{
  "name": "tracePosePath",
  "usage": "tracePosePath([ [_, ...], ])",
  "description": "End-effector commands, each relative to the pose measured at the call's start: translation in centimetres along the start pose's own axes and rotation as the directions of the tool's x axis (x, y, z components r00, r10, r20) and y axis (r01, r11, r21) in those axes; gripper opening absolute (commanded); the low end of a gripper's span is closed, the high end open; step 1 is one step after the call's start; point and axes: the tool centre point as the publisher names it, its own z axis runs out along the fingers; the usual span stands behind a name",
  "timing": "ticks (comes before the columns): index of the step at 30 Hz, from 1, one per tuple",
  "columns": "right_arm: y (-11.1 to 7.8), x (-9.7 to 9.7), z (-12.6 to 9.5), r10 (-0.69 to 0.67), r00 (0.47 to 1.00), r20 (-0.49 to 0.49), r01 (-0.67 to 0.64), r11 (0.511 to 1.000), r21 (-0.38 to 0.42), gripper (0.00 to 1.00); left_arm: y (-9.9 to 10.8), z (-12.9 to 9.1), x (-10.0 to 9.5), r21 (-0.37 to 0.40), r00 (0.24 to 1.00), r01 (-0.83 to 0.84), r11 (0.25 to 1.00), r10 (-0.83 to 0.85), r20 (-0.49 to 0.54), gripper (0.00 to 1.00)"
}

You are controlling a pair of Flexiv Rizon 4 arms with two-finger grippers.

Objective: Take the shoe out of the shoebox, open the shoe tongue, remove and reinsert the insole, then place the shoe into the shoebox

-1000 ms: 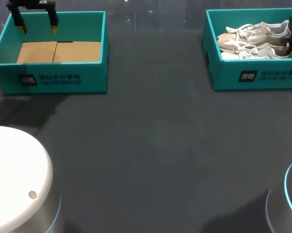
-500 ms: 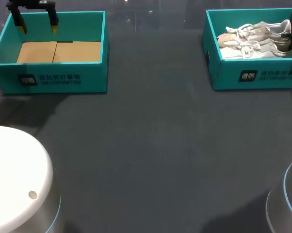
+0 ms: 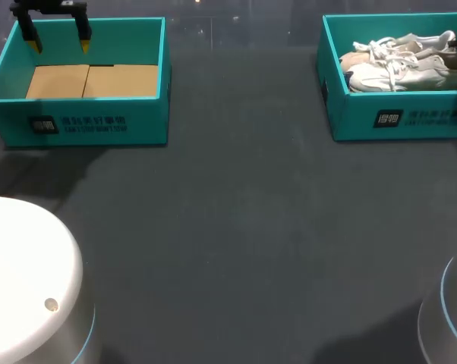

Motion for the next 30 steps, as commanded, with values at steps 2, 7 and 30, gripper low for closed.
tracePosePath([
  [2, -0.2, 0.0, -1.5, 0.015, 1.000, 0.014, -0.015, 1.000, -0.008, 0.00, 0.0, 0.0, 0.0, 0.000, 1.000, 0.000, 1.000, 0.000, 0.000, 1.00],
  [7, 0.1, -0.3, -3.7, 0.040, 0.999, 0.024, -0.040, 0.999, -0.023, 0.00, 0.0, 0.0, 0.0, 0.000, 1.000, 0.000, 1.000, 0.000, 0.000, 1.00],
  [30, -2.5, -0.7, -15.2, 0.107, 0.993, 0.057, -0.104, 0.993, -0.056, 0.00, 0.0, 0.0, 0.0, 0.000, 1.000, 0.000, 1.000, 0.000, 0.000, 1.00],
])
